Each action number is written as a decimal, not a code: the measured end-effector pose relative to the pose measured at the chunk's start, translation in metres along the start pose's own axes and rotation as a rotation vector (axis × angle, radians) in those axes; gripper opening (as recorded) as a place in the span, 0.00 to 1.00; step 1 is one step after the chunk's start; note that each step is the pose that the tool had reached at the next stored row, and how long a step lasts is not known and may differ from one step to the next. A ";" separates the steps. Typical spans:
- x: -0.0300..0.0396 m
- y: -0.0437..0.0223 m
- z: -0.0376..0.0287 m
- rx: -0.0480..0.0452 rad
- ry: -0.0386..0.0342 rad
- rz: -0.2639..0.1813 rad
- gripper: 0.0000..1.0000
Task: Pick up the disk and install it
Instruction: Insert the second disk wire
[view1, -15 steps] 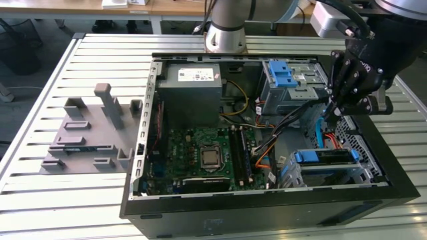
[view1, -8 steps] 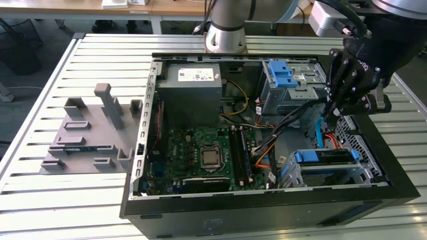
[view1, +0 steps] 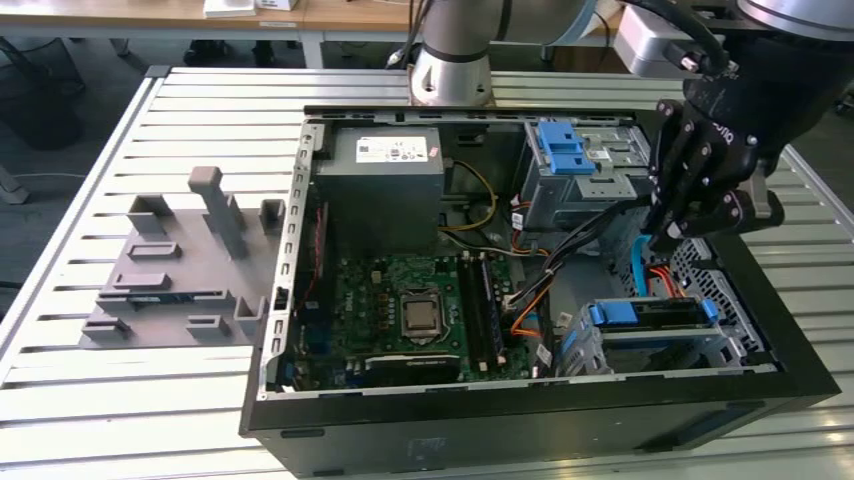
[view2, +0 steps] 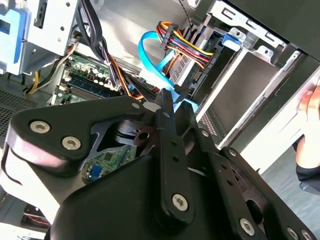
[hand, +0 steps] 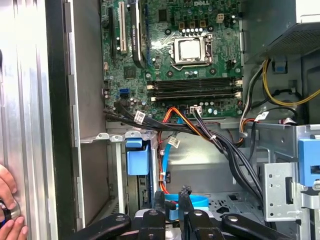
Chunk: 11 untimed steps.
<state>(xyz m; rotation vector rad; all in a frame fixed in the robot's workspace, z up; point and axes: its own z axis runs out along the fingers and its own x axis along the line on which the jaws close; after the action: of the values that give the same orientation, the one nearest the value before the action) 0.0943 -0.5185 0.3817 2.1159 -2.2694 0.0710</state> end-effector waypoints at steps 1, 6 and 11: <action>-0.0001 0.0000 0.0005 0.0003 0.0050 0.000 0.25; -0.0002 0.0000 0.0031 0.0014 0.0197 0.000 0.25; -0.0004 -0.0003 0.0065 0.0017 0.0242 0.000 0.25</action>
<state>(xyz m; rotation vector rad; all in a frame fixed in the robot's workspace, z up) 0.0947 -0.5185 0.3752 2.1041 -2.2567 0.0980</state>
